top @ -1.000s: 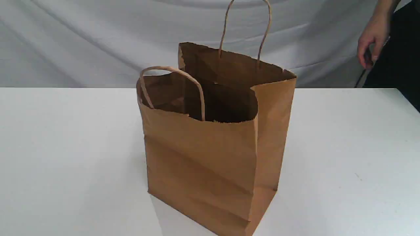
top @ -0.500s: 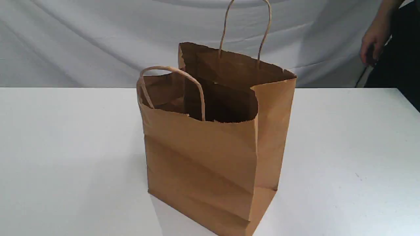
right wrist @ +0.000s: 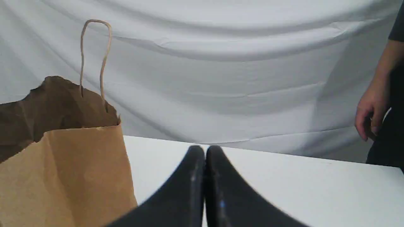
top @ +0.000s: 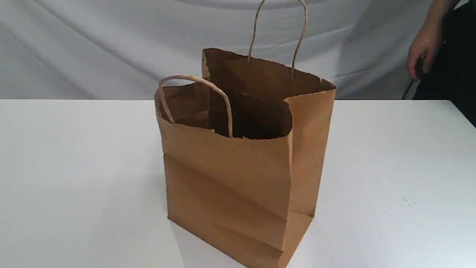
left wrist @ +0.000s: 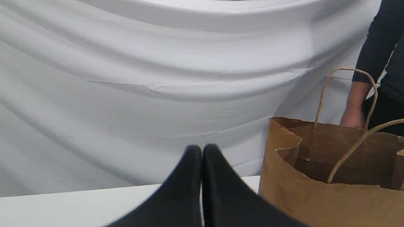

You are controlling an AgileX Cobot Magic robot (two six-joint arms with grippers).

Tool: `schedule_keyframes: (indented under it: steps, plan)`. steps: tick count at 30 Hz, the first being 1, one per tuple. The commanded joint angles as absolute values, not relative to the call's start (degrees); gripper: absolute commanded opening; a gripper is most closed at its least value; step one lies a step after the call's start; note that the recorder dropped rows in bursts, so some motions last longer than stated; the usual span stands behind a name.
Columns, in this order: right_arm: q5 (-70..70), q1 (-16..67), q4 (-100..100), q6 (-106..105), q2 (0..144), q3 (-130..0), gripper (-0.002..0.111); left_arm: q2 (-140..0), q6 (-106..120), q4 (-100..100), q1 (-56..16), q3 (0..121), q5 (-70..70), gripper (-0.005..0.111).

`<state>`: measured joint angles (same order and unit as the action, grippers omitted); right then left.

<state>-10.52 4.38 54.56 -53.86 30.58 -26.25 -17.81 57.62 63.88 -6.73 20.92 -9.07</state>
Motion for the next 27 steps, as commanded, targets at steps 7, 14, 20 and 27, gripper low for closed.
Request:
schedule_keyframes:
  steps: [7, 14, 20, 27]
  plan:
    - [-10.1, 4.1, 54.8, -54.2, 30.2, -26.1, 0.000, -17.6, 57.4, 64.1, -6.6, 20.6, -9.0, 0.000]
    - [-10.1, 4.1, 54.6, -54.2, 30.2, -26.1, 0.000, -17.6, 57.4, 56.1, -6.6, 20.6, -9.0, 0.000]
    - [-10.1, 4.1, 38.2, -54.2, 28.0, -26.0, 0.000, -17.0, 57.4, 33.3, -6.6, 19.3, -8.7, 0.000]
    - [-6.3, 3.8, 27.5, -54.0, 19.8, -18.5, 0.000, -10.2, 57.4, 21.0, -4.3, 12.0, -9.0, 0.000]
